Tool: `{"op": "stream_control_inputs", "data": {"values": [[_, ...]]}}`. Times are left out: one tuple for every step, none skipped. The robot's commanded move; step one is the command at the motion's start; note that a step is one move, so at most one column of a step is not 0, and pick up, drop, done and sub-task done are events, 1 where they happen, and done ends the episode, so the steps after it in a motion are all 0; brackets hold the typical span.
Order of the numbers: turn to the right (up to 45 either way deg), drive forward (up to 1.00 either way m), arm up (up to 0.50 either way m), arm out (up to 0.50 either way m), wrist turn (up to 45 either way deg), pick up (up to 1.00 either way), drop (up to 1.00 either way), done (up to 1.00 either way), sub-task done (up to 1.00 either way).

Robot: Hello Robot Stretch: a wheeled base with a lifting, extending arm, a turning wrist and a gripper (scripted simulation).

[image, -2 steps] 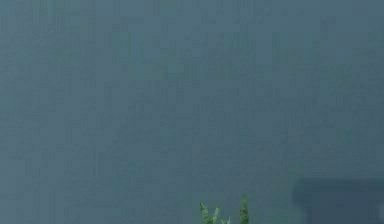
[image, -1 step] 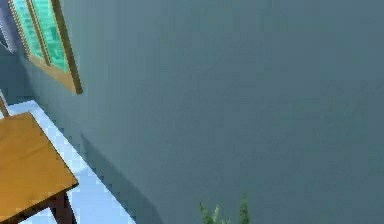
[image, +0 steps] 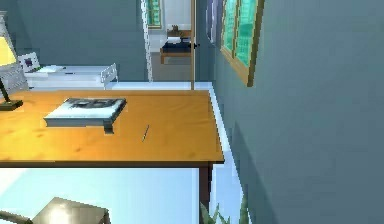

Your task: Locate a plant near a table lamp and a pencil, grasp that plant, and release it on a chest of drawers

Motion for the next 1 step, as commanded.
{"op": "stream_control_inputs", "data": {"values": [[-6.0,0.0,0.0,0.0,0.0,0.0,0.0,0.0,0.0]]}}
